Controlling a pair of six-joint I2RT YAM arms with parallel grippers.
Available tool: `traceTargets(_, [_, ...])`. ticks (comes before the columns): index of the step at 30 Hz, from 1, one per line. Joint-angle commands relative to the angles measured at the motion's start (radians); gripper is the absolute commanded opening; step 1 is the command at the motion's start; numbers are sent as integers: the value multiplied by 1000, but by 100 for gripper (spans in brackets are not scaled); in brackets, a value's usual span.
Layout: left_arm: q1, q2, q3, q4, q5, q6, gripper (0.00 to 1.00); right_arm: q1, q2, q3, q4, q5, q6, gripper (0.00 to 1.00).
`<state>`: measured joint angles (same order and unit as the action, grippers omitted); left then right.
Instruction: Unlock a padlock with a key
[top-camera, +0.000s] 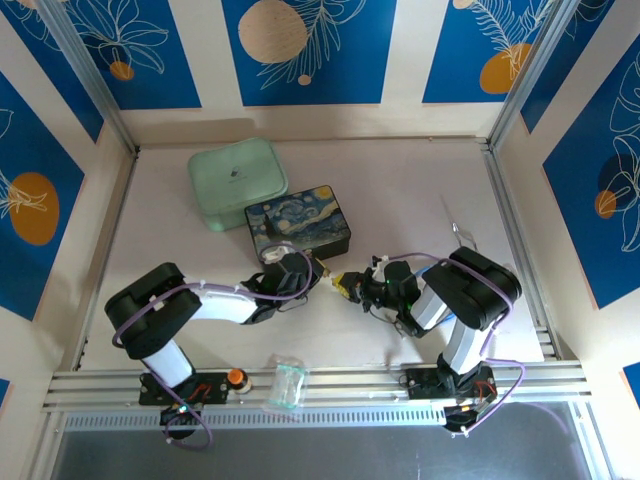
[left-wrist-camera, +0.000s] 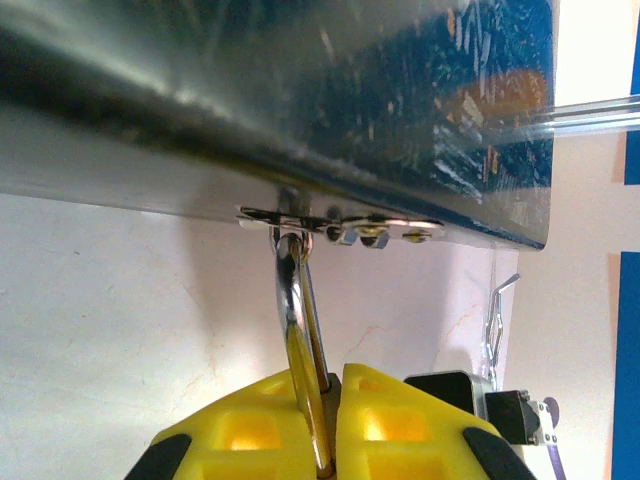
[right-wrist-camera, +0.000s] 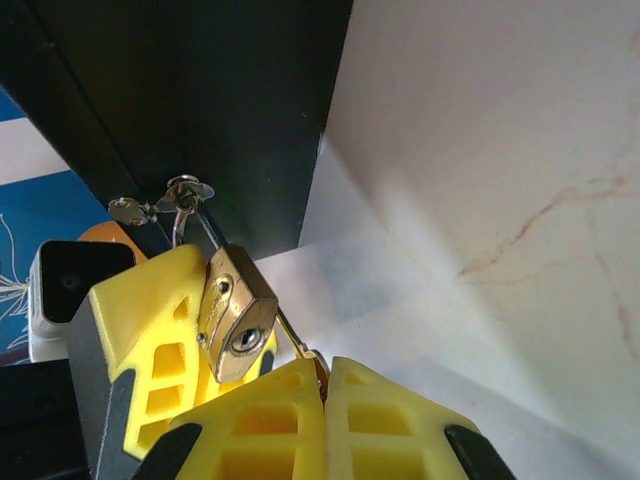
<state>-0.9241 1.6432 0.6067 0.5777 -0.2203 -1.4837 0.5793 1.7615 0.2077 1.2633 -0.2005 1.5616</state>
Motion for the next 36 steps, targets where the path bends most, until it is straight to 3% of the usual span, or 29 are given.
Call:
traceTargets(1, [-20, -17, -11, 55, 49, -51, 0, 0, 24, -3, 69, -17, 10, 0])
traceTargets(15, [-18, -8, 11, -9, 3, -11, 0, 30, -58, -43, -54, 59, -6, 0])
traceTargets(31, [-21, -8, 18, -35, 16, 12, 0, 50, -60, -17, 3, 83, -3, 0])
traceTargets(36, [-21, -12, 29, -59, -5, 33, 0, 56, -112, -38, -86, 119, -9, 0])
